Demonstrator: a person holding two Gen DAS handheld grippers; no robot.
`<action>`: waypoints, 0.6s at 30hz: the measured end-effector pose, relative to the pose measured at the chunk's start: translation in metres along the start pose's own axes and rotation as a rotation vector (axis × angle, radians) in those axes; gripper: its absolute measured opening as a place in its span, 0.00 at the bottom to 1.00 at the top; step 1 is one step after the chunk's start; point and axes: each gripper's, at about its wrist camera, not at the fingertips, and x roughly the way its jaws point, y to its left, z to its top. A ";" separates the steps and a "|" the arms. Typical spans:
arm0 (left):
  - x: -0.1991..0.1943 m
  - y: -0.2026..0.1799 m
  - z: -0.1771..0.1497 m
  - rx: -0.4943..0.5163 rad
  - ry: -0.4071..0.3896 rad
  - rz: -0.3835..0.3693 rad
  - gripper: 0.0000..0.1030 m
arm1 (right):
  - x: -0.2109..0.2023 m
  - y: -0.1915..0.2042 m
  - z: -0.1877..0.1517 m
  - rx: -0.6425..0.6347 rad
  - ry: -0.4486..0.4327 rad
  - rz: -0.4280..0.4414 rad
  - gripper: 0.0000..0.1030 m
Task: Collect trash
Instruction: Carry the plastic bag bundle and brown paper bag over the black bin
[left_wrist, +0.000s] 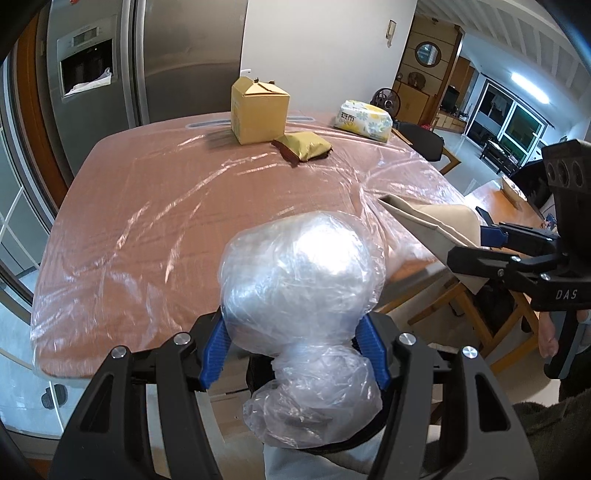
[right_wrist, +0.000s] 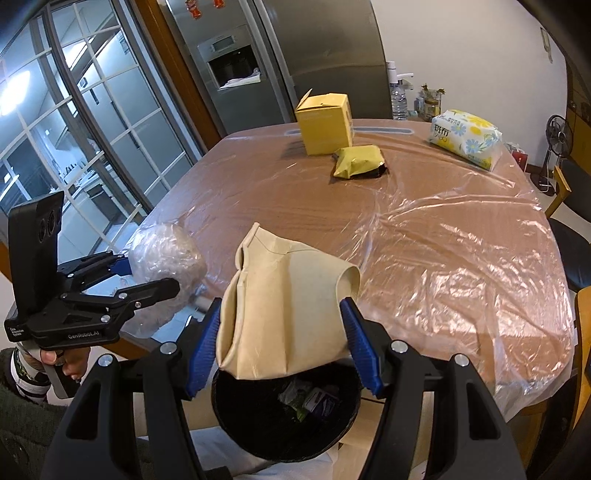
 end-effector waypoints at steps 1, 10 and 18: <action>-0.001 -0.002 -0.003 0.000 0.002 -0.002 0.59 | 0.000 0.001 -0.003 0.007 0.002 0.012 0.60; -0.004 -0.013 -0.019 0.019 0.021 -0.016 0.59 | -0.001 0.018 -0.026 -0.020 0.036 0.052 0.60; -0.006 -0.022 -0.038 0.066 0.058 -0.029 0.59 | -0.002 0.029 -0.047 -0.056 0.082 0.080 0.60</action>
